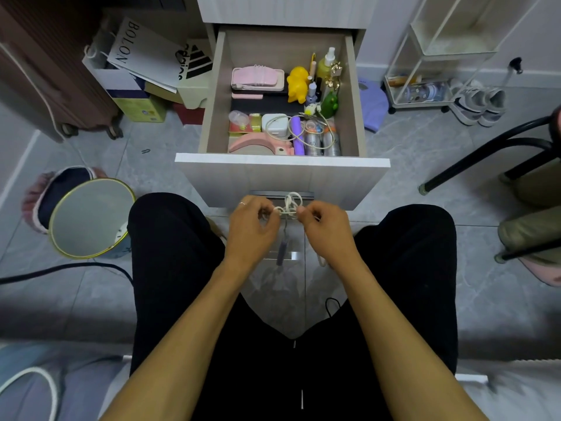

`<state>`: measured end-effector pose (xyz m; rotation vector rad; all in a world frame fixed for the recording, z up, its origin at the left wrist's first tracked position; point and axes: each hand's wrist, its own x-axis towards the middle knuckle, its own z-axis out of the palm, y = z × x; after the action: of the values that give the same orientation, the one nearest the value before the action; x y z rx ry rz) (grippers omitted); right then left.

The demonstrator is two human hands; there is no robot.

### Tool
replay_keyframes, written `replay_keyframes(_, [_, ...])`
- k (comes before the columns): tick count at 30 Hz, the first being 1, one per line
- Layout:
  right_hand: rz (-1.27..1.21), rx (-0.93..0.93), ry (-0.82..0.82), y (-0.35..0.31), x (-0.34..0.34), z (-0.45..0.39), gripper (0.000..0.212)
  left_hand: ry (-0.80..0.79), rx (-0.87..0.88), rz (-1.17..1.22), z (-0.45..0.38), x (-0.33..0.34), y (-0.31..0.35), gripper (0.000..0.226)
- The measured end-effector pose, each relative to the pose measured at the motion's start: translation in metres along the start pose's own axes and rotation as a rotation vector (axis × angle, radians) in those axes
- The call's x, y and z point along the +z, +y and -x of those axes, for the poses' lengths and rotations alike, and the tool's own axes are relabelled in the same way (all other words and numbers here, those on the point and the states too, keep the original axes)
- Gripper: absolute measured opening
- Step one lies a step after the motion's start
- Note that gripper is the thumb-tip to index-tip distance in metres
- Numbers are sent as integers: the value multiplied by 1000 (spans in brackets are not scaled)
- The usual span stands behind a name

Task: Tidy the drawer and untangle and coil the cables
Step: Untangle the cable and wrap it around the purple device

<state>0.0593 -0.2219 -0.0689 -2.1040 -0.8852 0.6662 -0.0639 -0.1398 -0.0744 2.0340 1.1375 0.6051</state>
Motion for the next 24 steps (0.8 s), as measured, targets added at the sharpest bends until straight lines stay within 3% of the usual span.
replay_keyframes(5, [-135, 40, 10, -10, 1, 1, 32, 91, -18, -153, -3, 1, -7, 9])
replay_keyframes(7, [-117, 19, -9, -13, 1, 1, 35, 96, -151, -13, -6, 0, -14, 10])
replay_keyframes(10, [-94, -1, -37, -12, 1, -1, 39, 118, -441, 427, -14, -1, -21, 13])
replay_keyframes(12, [-90, -12, -58, -11, 0, -1, 37, 110, -547, 609, -17, -3, -16, 12])
replay_keyframes(15, [-70, -56, -84, -13, -5, -2, 34, 57, -622, 728, -21, -7, -7, 10])
replay_keyframes(20, [9, -138, -161, -15, 4, -1, 31, -88, -923, 877, -31, -5, -6, 12])
replay_keyframes(24, [17, -121, -193, -9, 7, 3, 31, -98, -1083, 925, -36, 0, -5, 9])
